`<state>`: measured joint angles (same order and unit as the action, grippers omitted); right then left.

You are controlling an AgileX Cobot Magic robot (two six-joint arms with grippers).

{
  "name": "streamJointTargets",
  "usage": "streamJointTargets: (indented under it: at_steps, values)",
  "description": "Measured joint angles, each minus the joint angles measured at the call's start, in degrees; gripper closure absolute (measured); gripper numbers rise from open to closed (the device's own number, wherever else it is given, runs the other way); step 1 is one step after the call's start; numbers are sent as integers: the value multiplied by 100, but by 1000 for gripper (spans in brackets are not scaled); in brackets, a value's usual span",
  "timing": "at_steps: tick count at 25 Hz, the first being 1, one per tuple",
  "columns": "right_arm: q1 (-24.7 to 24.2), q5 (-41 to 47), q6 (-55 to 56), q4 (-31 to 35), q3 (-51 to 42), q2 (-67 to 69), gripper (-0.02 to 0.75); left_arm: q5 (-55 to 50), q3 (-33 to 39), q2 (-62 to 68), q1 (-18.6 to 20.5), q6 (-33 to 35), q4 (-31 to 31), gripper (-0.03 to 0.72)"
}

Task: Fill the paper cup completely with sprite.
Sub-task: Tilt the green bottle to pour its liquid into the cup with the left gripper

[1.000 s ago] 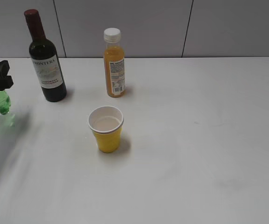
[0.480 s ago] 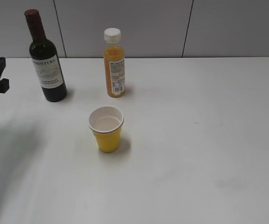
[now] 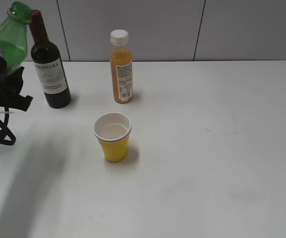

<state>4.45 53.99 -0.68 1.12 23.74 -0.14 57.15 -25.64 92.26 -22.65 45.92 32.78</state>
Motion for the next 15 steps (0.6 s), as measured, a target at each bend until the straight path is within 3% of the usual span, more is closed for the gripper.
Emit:
streamJointTargets:
  at_steps: [15]
  values:
    - [0, 0, -1, 0, 0, 0, 153, 493, 0, 157, -668, 2391, 731, 214]
